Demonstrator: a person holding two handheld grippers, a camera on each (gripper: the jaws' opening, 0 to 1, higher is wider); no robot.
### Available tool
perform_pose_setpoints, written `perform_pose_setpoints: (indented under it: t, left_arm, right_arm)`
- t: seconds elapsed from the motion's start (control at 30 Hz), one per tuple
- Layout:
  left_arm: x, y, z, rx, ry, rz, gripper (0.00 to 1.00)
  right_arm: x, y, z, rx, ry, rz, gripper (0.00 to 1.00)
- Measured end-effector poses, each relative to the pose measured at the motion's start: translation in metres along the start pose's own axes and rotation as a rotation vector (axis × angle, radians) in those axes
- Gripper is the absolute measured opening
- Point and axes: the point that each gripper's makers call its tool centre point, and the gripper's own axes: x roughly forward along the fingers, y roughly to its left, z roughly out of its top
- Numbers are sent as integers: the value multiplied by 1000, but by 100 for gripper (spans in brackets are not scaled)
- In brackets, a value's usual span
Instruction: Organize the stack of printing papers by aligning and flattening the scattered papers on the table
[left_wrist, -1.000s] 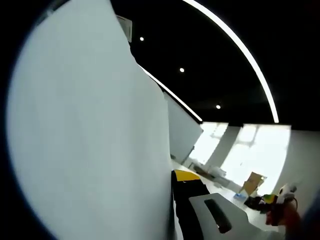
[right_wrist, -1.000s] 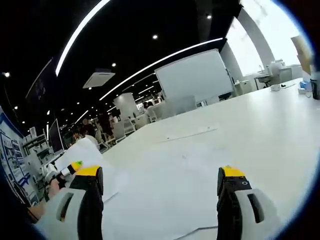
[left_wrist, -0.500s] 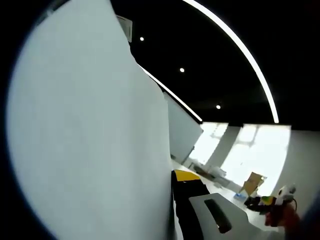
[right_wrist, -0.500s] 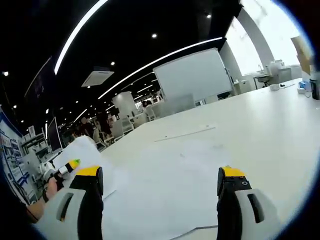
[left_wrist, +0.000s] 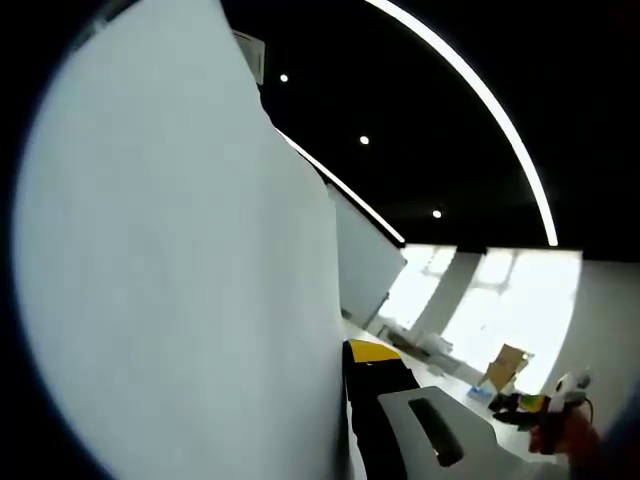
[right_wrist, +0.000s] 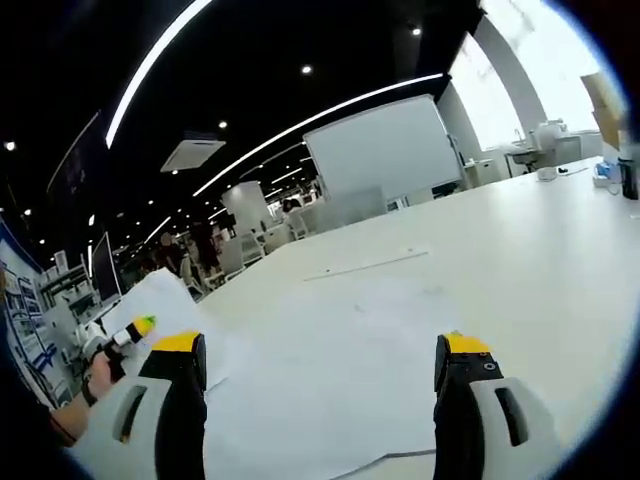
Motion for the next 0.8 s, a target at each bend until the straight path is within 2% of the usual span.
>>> perform_pose_setpoints:
  t: [0.8]
  left_arm:
    - [0, -1, -1, 0, 1, 0, 6]
  right_arm:
    - [3, -4, -4, 0, 15, -1, 90]
